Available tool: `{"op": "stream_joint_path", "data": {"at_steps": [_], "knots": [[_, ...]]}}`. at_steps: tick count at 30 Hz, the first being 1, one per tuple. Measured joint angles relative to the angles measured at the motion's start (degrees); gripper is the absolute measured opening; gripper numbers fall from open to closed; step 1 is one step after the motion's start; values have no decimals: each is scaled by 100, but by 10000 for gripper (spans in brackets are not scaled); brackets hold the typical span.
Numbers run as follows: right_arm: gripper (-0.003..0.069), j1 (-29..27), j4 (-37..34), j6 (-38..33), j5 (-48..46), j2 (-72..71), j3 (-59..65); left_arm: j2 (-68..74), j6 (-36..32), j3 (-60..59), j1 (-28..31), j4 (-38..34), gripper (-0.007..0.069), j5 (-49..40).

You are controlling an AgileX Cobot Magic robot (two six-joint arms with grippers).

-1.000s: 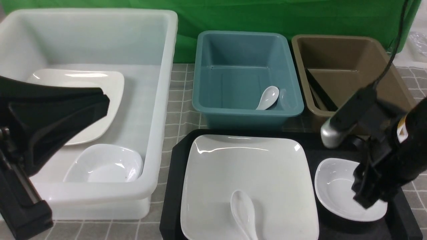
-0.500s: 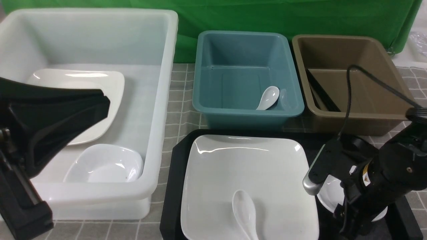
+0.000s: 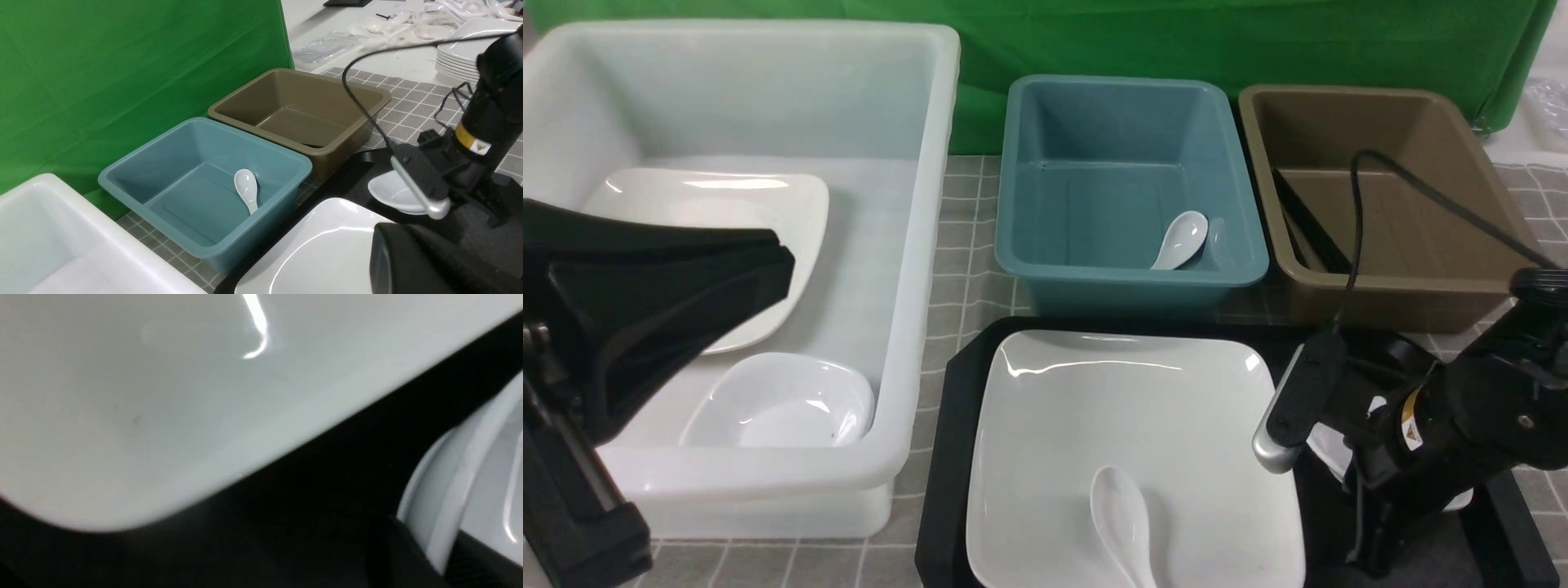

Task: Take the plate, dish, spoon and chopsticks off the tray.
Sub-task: Use the right arm to put the small plate into the large storage box on the left

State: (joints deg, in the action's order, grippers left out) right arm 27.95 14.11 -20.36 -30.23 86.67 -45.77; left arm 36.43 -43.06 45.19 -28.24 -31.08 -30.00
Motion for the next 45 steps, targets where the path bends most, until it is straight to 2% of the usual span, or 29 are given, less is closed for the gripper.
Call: {"op": "stream_joint_path", "data": {"at_steps": [1,7,11,15,17,19,21,24,27,31,33,38,45], "knots": [[57,123,-39,55,-195,-295,0,0,0,0,0,0,7,0],[56,521,-92,544,-1249,-1373,-547,-4,81,0,0,151,7,6],[56,864,-146,741,-1762,-1699,-1327,-11,671,38,0,616,7,-34],[56,1758,-510,753,-1833,-1457,-2722,-208,1944,378,0,1808,7,-648],[56,2315,-585,748,-1828,-857,-3541,-580,2870,628,0,2726,7,-1117],[56,2464,-590,740,-1828,-612,-3808,-724,3135,677,0,2940,7,-1218],[56,2939,-661,562,-1910,613,-5110,-1283,3986,824,0,3951,7,-1884],[56,3150,-808,331,-2173,1517,-6207,-1617,4220,832,0,4255,7,-2433],[55,3221,-1280,68,-2587,2433,-7429,-1842,4306,832,0,4303,7,-2763],[55,3221,-2023,-196,-3055,3615,-8909,-2012,4306,836,0,4323,7,-2886],[55,3227,-2159,-225,-3239,4100,-9496,-2019,4306,836,0,4330,7,-2921],[55,3227,-2207,-230,-3418,5126,-10264,-2019,4306,836,0,4298,7,-2926],[55,3163,-2515,-236,-3193,5617,-10368,-2019,4306,836,0,4233,7,-2836]]}}
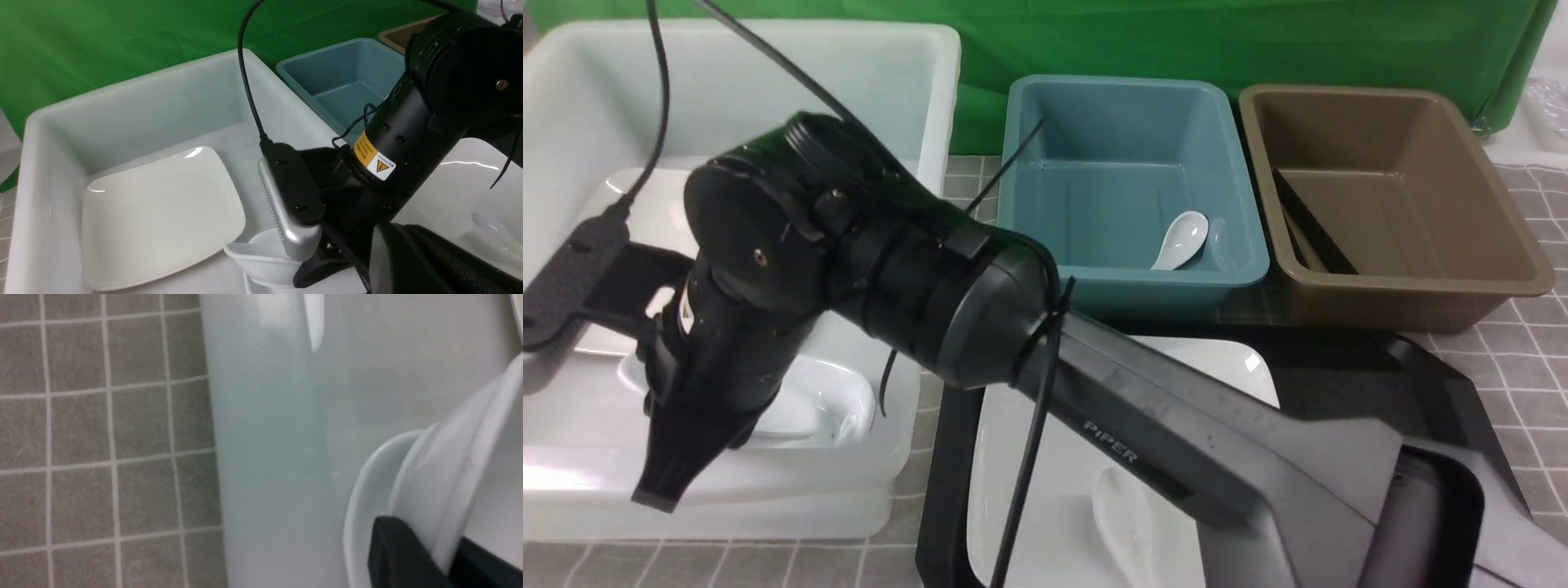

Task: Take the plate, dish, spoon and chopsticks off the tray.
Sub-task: Use the right arm to put the small plate into the large storage box on the left

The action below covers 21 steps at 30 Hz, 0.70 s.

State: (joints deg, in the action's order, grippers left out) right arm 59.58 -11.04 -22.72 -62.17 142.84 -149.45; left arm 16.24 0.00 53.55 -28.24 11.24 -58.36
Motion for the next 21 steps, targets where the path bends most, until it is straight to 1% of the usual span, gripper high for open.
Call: {"op": "stream_joint_path", "data": {"at_steps": [8,16,18,21], "knots": [[57,-178,-192,131,29,224,-19,0,0,0,0,-153,7,13],[110,-231,-277,216,66,253,-19,0,0,0,0,-183,7,13],[128,-231,-281,228,60,253,-19,0,0,0,0,-189,7,13],[209,-246,-269,228,87,253,-19,0,0,0,0,-189,7,13]]}}
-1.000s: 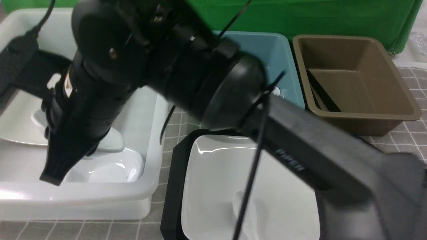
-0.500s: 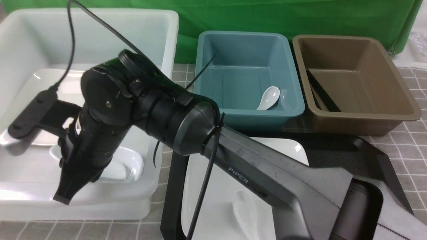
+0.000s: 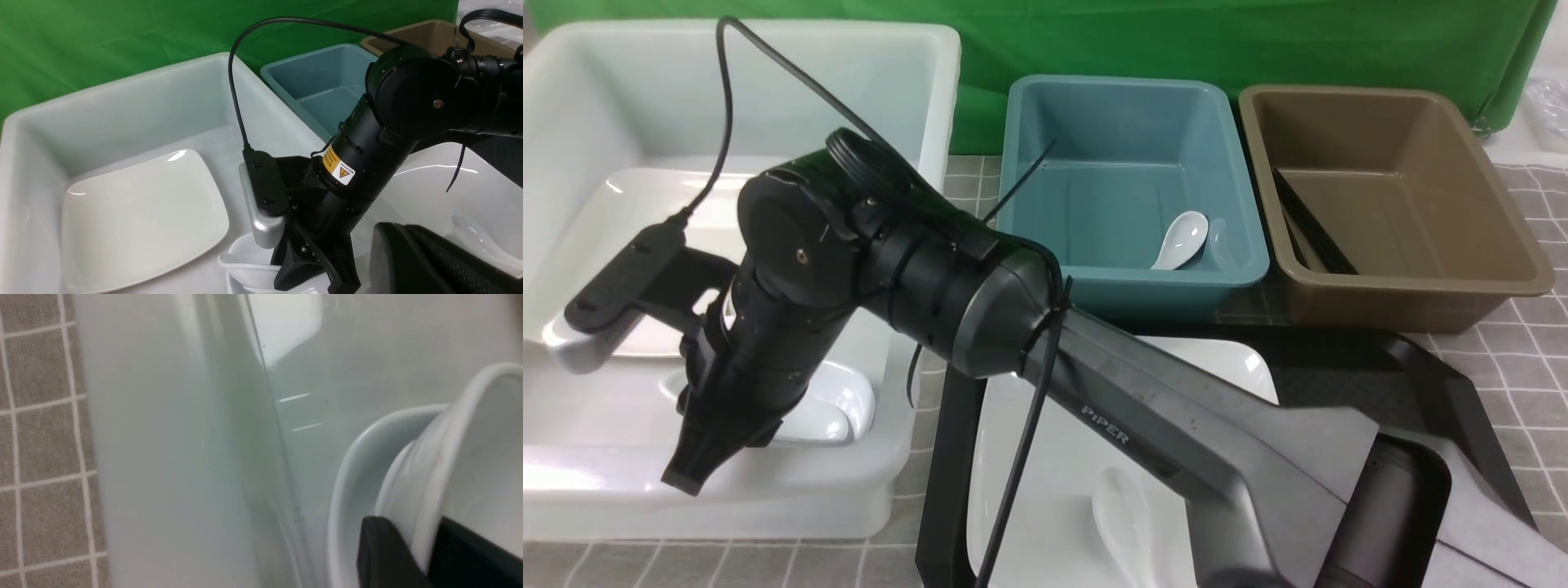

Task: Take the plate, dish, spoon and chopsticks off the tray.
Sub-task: Use the right arm to put the small plate into the large storage box on the left

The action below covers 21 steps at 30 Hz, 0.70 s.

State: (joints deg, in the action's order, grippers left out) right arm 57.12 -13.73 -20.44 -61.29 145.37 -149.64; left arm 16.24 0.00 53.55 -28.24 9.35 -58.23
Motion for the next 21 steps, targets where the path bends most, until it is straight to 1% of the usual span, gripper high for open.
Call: {"op": "stream_joint_path", "data": {"at_steps": [3,4,9,11,12,15,18,21], "knots": [[297,-37,10,0,26,0,-4,0,0,0,0,-5,7,0],[307,-43,16,0,32,0,-4,0,0,0,0,-5,7,0],[400,-52,78,78,-166,0,-100,0,0,0,0,-17,7,0],[447,-52,85,227,-307,-8,-164,0,0,0,0,-17,7,0],[486,-52,85,279,-361,-48,-169,0,0,0,0,-17,7,0],[551,-47,36,316,-504,-174,-179,0,0,0,0,-17,7,0],[576,-42,17,327,-543,-305,-186,0,-38,0,0,-17,7,0],[567,-42,41,321,-547,-430,-186,0,-114,0,0,-17,7,0]]}}
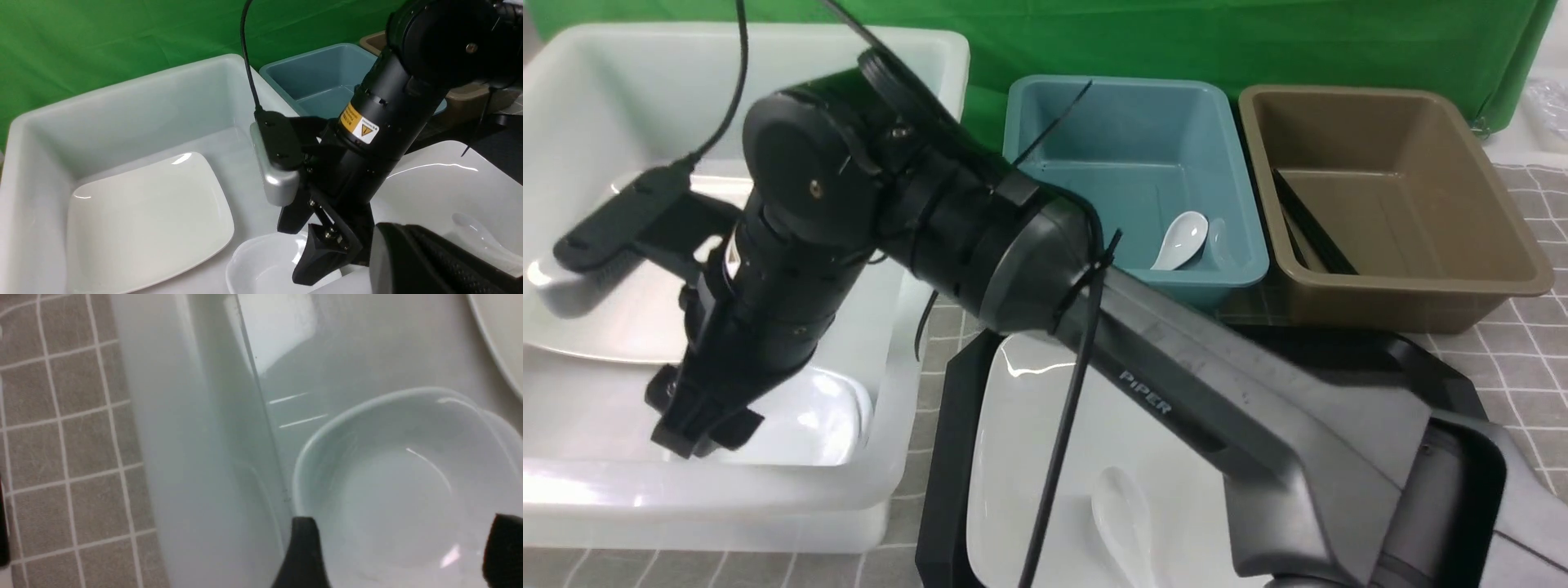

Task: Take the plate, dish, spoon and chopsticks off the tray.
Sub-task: Use the right arm to put the small plate into the large storage box on the left, then use the left arm to grab a soup spoon from the plate

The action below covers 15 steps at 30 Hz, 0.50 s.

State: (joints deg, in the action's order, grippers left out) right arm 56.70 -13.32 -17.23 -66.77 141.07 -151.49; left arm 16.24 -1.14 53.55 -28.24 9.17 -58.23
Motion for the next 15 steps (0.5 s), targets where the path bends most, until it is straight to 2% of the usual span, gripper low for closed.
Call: {"op": "stream_joint_path", "data": {"at_steps": [4,9,11,12,15], "knots": [[532,0,135,-17,-7,-147,0,0,-27,0,0,0,7,0],[409,0,584,0,-7,-441,0,0,-33,0,0,58,7,0],[329,-18,706,124,-7,-606,0,0,-33,0,0,71,7,0],[249,-68,755,344,-7,-813,0,13,-33,0,0,76,7,0],[129,-208,823,674,-7,-1172,7,126,-33,7,0,82,7,0]]}}
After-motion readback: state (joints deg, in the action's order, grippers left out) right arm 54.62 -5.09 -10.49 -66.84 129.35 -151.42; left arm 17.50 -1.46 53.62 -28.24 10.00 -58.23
